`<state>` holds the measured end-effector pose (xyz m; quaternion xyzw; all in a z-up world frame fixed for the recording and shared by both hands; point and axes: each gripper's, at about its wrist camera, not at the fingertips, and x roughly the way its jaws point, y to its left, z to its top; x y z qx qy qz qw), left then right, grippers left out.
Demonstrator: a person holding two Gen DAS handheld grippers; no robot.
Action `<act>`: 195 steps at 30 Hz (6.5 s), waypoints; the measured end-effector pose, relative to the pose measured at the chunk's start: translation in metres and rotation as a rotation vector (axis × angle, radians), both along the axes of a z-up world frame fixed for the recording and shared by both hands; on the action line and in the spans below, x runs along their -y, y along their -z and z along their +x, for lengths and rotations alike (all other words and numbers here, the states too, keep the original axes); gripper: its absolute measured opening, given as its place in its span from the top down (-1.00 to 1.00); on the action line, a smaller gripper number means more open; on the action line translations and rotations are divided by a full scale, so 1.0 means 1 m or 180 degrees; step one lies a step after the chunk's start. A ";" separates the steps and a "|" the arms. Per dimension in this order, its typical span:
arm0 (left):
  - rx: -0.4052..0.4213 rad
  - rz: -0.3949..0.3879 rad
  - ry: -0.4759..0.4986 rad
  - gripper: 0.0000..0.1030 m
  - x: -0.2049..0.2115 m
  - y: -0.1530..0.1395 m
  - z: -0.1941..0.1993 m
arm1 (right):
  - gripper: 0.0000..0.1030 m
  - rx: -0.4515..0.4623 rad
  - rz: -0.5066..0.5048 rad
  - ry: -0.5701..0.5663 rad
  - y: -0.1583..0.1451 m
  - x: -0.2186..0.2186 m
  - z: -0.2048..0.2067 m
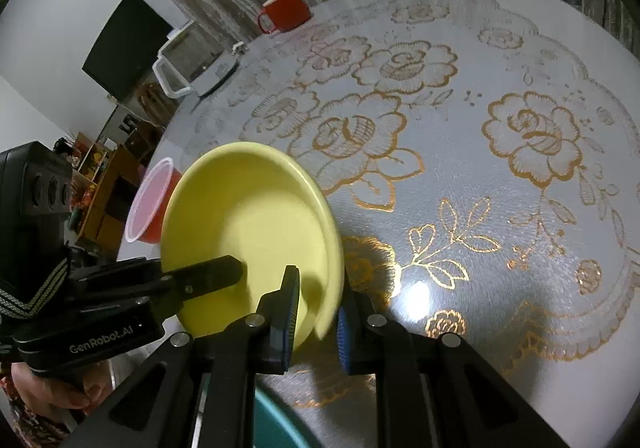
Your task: Organize plates and bowls
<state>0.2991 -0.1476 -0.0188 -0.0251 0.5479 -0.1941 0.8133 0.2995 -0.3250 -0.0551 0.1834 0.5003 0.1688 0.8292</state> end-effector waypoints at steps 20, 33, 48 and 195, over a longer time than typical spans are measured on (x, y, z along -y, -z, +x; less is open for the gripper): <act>0.0502 -0.0413 -0.0082 0.61 -0.056 -0.059 -0.098 | 0.70 0.0387 0.0227 -0.0037 -0.061 -0.035 -0.079; 0.0823 -0.0518 -0.0355 0.56 -0.126 -0.080 -0.180 | 0.69 0.0434 0.0457 -0.0351 -0.075 -0.093 -0.133; 0.0903 -0.0639 -0.0756 0.36 -0.191 -0.079 -0.231 | 0.65 0.0267 0.0556 -0.0844 -0.064 -0.163 -0.160; 0.0353 0.0246 -0.1208 -0.95 -0.209 -0.035 -0.065 | 0.31 -0.0047 -0.0266 -0.0220 -0.039 -0.151 0.017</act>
